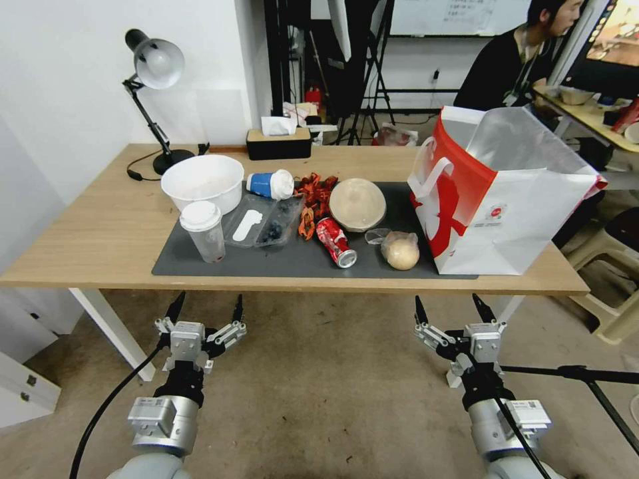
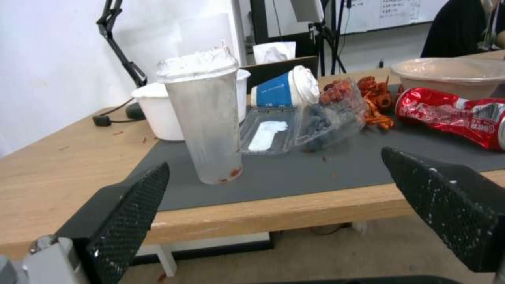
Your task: Pick up the trash from the table and place it into the takeout bag.
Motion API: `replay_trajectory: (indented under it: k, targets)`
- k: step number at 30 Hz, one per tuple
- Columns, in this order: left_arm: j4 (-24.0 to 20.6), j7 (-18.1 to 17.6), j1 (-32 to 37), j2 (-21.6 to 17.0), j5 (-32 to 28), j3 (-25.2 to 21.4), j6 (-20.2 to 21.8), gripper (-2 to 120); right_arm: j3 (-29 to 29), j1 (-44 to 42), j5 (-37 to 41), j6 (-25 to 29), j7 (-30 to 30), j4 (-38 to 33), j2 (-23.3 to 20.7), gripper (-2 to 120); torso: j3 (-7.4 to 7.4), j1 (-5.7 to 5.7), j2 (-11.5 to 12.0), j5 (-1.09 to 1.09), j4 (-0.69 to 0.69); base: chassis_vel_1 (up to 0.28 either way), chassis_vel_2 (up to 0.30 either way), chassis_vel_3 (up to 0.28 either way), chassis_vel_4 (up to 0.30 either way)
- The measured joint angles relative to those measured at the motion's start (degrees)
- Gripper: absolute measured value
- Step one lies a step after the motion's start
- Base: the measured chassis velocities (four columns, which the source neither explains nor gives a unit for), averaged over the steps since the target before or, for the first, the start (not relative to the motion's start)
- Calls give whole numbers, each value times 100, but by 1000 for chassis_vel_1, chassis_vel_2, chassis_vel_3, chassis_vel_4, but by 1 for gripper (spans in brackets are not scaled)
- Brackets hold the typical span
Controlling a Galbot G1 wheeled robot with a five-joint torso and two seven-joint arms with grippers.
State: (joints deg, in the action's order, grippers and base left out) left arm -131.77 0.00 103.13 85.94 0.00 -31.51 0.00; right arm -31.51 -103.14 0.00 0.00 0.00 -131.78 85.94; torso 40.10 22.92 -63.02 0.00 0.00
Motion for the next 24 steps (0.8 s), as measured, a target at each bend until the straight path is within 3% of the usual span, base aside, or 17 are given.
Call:
replay_trajectory:
  k: [9, 12, 13, 17, 20, 24]
  targets:
    - [-29, -4, -82, 42, -107, 42, 202, 100, -30, 66, 71, -180, 18, -31, 2, 100, 0, 0, 0, 2, 0, 0, 0, 0, 0]
    - [-190, -12, -355, 196, -432, 218, 795, 100, -196, 295, 318, -722, 129, -166, 16, 100, 0, 0, 0, 0, 0, 0, 0, 0, 0]
    - [-190, -12, -355, 196, -432, 218, 795, 100, -196, 295, 318, -722, 129, -166, 16, 100, 0, 0, 0, 0, 0, 0, 0, 0, 0]
    - [-402, -22, -709, 406, -894, 467, 1552, 100, -451, 660, 718, -1590, 309, -377, 40, 100, 0, 0, 0, 0, -1, 0, 0, 0, 0]
    - [-407, -12, -726, 416, -937, 476, 1555, 100, -566, 839, 947, -1905, 385, -441, 19, 100, 0, 0, 0, 1, -2, 0, 0, 0, 0]
    - [-364, 41, -732, 405, -928, 460, 1394, 100, -541, 1014, 1227, -1933, 444, -411, -126, 100, 0, 0, 0, -1, 1, 0, 0, 0, 0]
